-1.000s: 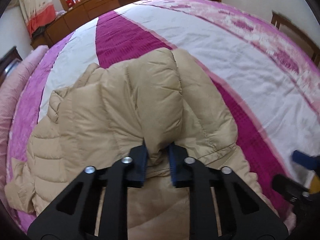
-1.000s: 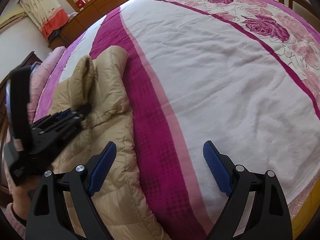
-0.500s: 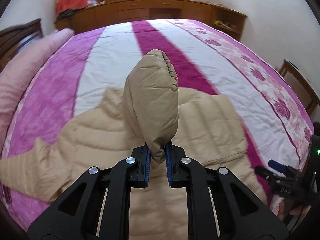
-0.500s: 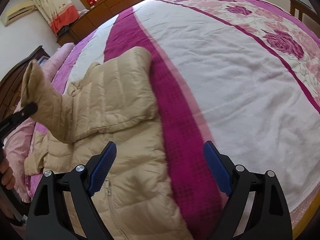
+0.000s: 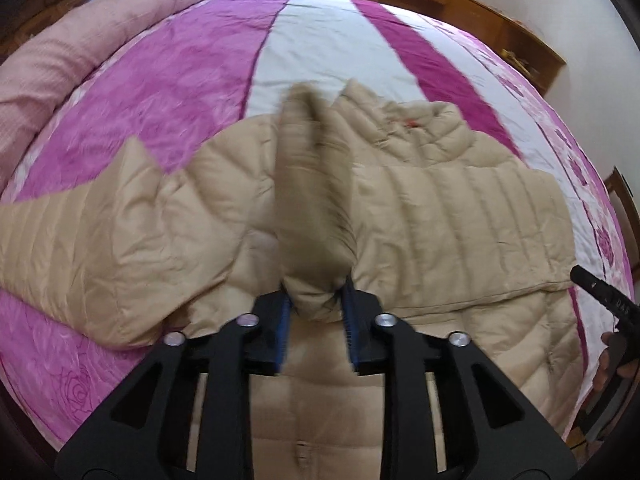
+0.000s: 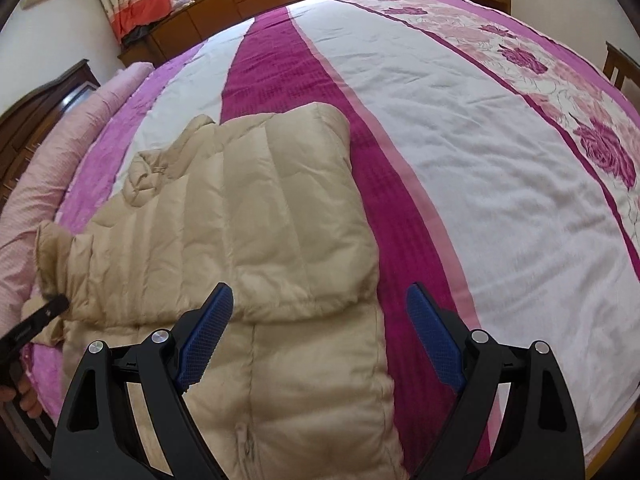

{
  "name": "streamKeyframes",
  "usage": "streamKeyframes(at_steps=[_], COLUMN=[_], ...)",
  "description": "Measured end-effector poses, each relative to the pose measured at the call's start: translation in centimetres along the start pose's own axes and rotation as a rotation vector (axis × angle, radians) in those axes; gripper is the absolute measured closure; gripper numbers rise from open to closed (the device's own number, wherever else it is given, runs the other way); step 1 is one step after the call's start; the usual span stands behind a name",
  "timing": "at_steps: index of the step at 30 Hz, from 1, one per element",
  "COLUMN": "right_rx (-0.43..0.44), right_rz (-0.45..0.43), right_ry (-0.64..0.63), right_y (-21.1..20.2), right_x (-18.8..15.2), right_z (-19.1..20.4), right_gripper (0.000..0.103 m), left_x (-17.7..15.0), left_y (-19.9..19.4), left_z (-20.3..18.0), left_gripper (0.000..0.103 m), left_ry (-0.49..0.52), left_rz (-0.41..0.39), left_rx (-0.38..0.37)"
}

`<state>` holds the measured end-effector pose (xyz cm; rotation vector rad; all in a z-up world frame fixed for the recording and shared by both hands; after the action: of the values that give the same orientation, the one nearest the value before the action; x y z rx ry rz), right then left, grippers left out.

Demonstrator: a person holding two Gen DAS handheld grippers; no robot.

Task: Fold large clothes
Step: 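Lay the held sleeve across the jacket body with the left gripper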

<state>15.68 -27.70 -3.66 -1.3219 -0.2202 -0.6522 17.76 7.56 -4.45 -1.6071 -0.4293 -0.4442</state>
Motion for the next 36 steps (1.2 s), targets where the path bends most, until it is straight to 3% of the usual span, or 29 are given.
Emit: streamKeyframes(at_steps=[1, 3, 6, 15, 24, 30, 36], right_rx=[-0.014, -0.051, -0.122, -0.166, -0.109, -0.066, -0.02], right_rz=[0.0, 0.0, 0.006, 0.002, -0.032, -0.01, 0.03], right_ry=[-0.002, -0.013, -0.033, -0.046, -0.06, -0.136, -0.131], right_y=[0.4, 1.4, 2.8, 4.3, -0.9, -4.5, -6.9], right_x=[0.2, 0.5, 0.8, 0.8, -0.6, -4.0, -8.0], right_z=[-0.1, -0.3, -0.8, -1.1, -0.1, 2.2, 3.6], right_gripper=[0.017, 0.018, 0.024, 0.024, 0.023, 0.021, 0.02], left_x=[-0.2, -0.3, -0.4, -0.6, -2.3, -3.2, -4.9], left_y=[-0.1, -0.2, 0.4, 3.8, -1.1, -3.6, -2.6], left_z=[0.5, 1.3, 2.7, 4.8, 7.1, 13.0, 20.2], left_gripper=[0.06, 0.05, 0.046, 0.041, 0.037, 0.03, 0.03], left_ry=[-0.007, -0.016, -0.021, -0.048, -0.074, -0.132, -0.305], left_rz=[-0.004, -0.021, -0.023, 0.015, -0.018, -0.056, -0.031], left_rx=[0.007, 0.023, 0.07, 0.109, 0.094, 0.18, 0.256])
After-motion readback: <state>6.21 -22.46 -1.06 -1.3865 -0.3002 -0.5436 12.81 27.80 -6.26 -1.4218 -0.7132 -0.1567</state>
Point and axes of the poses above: each gripper's, at about its wrist camera, not at the fingertips, and y roughly the way its jaws point, z to its left, x to its top, the point moved 5 cm from there along y, roughly the way its jaws point, and after that the axes turned 4 degrees about y, right-handed, at the moved point
